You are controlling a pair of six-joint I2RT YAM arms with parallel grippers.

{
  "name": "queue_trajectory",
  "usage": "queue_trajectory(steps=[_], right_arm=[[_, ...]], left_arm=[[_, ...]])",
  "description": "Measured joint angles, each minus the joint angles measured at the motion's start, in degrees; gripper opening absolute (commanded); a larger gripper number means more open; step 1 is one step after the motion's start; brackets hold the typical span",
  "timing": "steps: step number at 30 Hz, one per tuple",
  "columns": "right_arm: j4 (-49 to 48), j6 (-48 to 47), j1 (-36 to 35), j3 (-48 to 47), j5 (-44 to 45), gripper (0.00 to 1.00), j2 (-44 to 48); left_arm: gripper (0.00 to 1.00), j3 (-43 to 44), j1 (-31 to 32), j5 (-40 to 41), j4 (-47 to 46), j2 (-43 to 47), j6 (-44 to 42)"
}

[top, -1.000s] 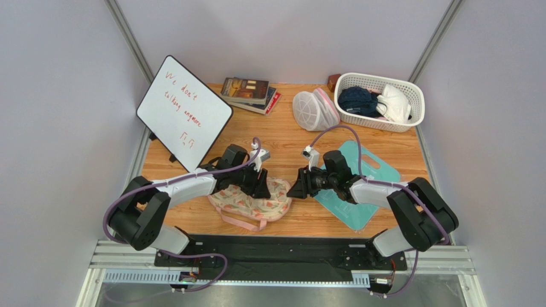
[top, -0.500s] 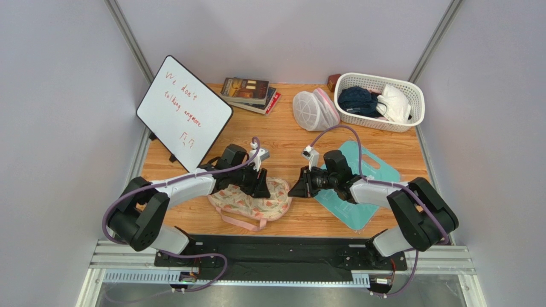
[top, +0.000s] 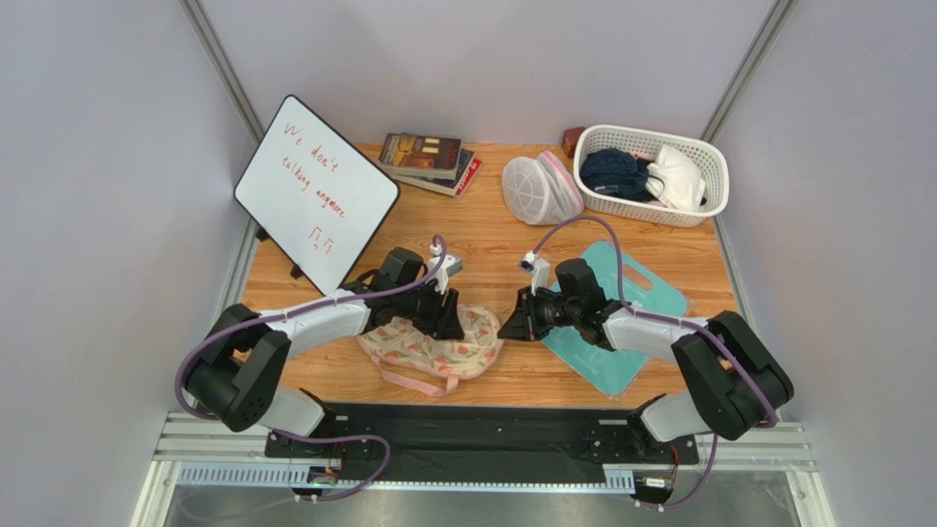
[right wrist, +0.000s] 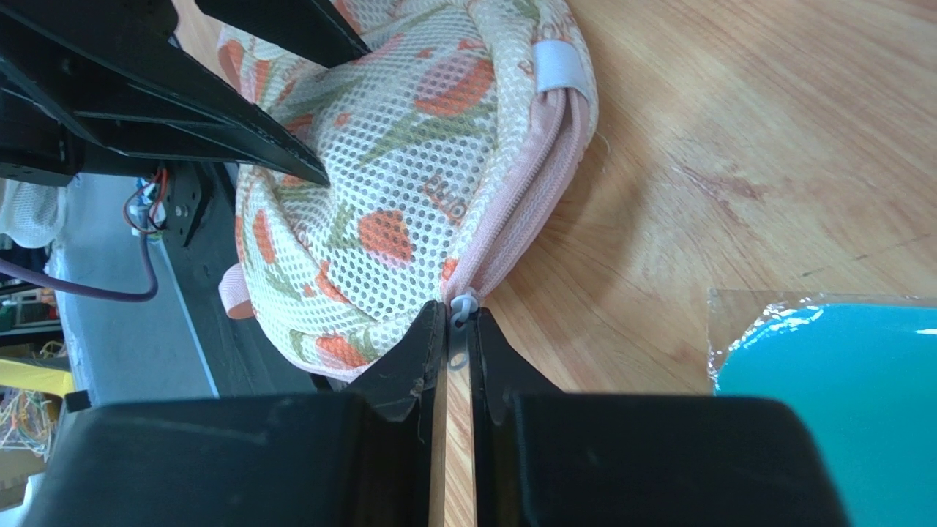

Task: Unzip the laundry bag and remove the bra
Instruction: Unzip the laundry bag at the center of the board.

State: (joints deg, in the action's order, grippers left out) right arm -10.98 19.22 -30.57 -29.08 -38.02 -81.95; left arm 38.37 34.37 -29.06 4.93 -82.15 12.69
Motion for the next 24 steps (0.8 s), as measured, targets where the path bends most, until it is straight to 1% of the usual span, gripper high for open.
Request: queue_trajectory(steps=[12, 20, 21, 22, 24], right_arm=[[2.5, -1.2, 0.0, -0.6, 2.5, 0.0, -0.1], [3.8, -1.2, 0.0, -0.8, 4.8, 0.0, -0.1], [4.1, -1.2, 0.0, -0.8, 5.0, 0.0, -0.1], [4.5, -1.2, 0.0, -0.9, 5.1, 0.0, -0.1], [4.9, -1.3, 0.0, -1.0, 5.2, 0.0, 0.0]], left_arm=[[0.0, 0.0, 0.1, 0.8, 0.0, 0.1, -0.1], [0.0, 0.4, 0.3, 3.1, 0.9, 0.1, -0.5], [0.02, 0.4, 0.3, 3.2, 1.0, 0.1, -0.5], [0.18, 0.4, 0.3, 3.2, 1.1, 0.1, -0.5], [0.36, 0.7, 0.3, 3.1, 1.6, 0.1, -0.6]])
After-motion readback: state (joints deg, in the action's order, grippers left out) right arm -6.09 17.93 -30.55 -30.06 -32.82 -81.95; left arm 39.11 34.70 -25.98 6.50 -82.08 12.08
